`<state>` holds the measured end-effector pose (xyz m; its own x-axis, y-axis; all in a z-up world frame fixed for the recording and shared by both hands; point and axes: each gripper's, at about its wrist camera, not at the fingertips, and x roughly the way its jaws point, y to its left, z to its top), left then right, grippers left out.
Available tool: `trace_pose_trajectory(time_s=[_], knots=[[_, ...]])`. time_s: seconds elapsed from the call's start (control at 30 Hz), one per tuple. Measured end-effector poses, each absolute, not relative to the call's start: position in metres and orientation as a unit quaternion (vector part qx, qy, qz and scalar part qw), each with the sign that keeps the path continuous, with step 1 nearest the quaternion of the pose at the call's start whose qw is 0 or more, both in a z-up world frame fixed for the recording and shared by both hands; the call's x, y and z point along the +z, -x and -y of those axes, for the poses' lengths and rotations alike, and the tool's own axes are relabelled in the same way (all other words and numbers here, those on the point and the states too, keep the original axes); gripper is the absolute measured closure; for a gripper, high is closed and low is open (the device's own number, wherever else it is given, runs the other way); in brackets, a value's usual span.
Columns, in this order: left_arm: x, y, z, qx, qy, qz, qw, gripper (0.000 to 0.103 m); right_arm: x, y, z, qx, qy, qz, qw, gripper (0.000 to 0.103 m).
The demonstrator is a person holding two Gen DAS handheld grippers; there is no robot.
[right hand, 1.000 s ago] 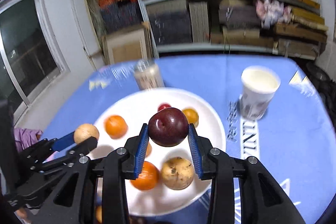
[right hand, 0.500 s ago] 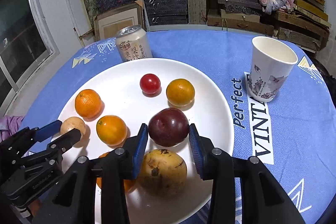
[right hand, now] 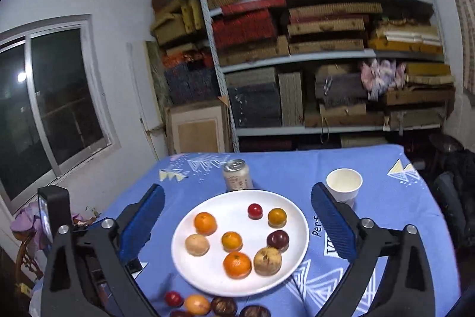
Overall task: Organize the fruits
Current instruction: 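Withdraw both tools to the pile, left toward a dark red plum, right toward a beige pomegranate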
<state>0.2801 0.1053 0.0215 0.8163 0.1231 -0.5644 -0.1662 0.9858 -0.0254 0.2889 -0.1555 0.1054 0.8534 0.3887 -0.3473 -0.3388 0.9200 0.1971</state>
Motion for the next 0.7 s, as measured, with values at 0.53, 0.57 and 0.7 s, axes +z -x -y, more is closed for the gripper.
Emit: trace_pose_trajectory(time_s=[0.53,0.57,0.7], knots=[[-0.04,-0.192,-0.054,0.012,-0.045,-0.341,0.939,0.007,-0.009,-0.215,0.23,0.077,-0.146,-0.25,0.954,0.003],[-0.04,-0.191,-0.049,0.01,-0.056,-0.338,0.939,0.007,-0.011,-0.216,0.23,0.078,-0.149,-0.258,0.951,0.003],[-0.044,-0.199,-0.04,0.018,-0.076,-0.337,0.938,0.007,-0.015,-0.215,0.23,0.08,-0.157,-0.266,0.948,0.003]])
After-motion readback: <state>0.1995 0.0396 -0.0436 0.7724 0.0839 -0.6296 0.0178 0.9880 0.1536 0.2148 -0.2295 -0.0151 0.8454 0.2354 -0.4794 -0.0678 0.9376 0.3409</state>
